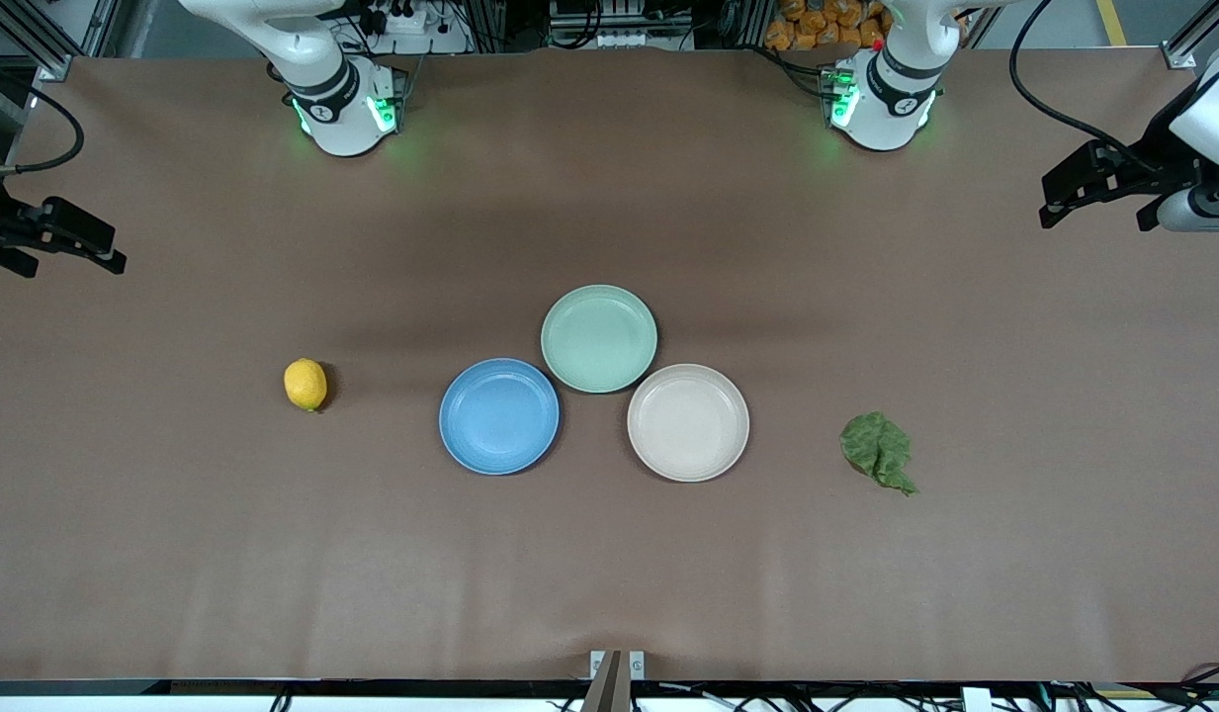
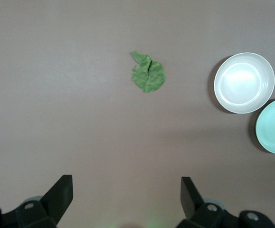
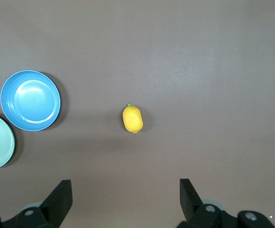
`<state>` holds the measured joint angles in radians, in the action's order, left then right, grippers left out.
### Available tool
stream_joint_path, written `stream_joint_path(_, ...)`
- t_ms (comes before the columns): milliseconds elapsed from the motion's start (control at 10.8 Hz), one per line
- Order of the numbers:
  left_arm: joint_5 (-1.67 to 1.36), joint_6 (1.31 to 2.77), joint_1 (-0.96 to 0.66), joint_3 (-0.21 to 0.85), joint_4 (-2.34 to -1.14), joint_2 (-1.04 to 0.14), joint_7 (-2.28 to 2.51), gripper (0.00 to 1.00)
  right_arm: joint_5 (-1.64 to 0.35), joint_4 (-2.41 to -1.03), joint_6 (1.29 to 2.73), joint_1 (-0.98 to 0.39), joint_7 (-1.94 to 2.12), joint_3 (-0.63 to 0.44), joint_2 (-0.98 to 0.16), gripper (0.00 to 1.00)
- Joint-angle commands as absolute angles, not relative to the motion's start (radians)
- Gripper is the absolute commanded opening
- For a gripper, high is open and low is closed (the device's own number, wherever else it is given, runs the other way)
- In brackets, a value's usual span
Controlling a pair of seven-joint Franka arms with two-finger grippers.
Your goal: Pick lemon and lettuce from blue and beige plates
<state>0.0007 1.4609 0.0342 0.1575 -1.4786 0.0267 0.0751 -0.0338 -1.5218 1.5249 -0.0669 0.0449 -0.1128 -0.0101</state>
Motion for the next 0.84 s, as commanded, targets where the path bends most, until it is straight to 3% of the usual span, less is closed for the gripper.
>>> stream_joint_path(0, 0.012, 1.442, 0.037, 0.167, -1.468, 0.045, 0.084, 1.0, -0.048, -1.473, 1.479, -0.075, -0.002, -0.115, -0.009, 1.0)
stream_joint_path(742, 0.006, 1.442, 0.035, 0.206, -1.466, 0.044, 0.144, 1.0, -0.012, -1.456, 1.519, -0.075, 0.009, -0.114, -0.015, 1.0)
